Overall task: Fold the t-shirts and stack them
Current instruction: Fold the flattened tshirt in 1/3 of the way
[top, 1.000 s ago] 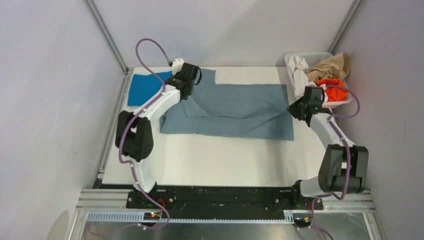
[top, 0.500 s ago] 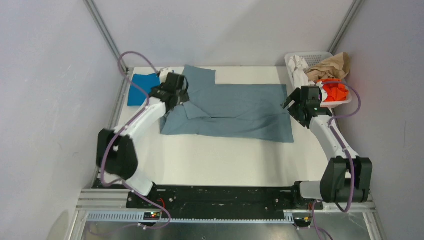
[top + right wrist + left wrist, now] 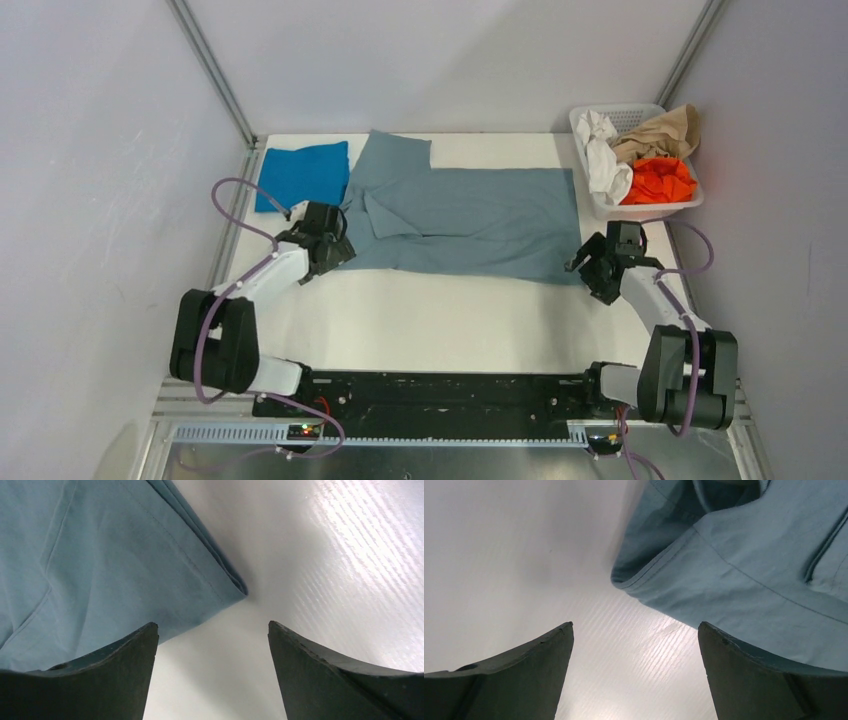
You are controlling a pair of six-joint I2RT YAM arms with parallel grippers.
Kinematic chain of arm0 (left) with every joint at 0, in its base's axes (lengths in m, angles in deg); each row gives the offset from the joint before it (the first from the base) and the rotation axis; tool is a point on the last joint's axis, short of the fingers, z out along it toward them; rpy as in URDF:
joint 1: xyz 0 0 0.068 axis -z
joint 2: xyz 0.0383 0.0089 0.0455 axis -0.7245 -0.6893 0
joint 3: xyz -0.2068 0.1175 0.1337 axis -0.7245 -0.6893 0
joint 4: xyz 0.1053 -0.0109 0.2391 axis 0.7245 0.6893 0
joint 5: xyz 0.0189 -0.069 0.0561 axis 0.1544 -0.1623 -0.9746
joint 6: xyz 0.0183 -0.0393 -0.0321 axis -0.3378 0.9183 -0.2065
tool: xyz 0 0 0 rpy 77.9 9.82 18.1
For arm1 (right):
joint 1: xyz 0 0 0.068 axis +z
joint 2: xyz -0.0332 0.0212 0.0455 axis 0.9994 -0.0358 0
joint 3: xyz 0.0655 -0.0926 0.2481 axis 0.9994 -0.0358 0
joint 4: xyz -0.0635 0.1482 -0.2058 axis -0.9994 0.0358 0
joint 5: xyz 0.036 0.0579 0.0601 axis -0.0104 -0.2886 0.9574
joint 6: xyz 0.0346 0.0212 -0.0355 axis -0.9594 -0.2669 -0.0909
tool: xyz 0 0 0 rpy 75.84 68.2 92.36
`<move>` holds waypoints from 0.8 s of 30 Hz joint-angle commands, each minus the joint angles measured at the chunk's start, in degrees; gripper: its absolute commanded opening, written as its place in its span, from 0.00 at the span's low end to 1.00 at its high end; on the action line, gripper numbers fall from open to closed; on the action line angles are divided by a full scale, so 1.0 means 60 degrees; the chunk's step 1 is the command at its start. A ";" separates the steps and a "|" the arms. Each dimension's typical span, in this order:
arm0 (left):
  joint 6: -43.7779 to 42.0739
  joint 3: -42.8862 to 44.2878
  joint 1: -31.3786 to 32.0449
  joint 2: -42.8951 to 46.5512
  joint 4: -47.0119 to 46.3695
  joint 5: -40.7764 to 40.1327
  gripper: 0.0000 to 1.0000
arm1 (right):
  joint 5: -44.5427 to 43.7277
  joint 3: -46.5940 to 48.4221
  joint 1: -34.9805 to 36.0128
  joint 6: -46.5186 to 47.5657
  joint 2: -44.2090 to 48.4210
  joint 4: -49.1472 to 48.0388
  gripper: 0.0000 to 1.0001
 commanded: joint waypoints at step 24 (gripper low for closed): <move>0.0450 0.1081 -0.0547 -0.2378 -0.1283 0.1061 0.30 | 0.0249 -0.0026 -0.0250 -0.0359 -0.1401 -0.1231 0.42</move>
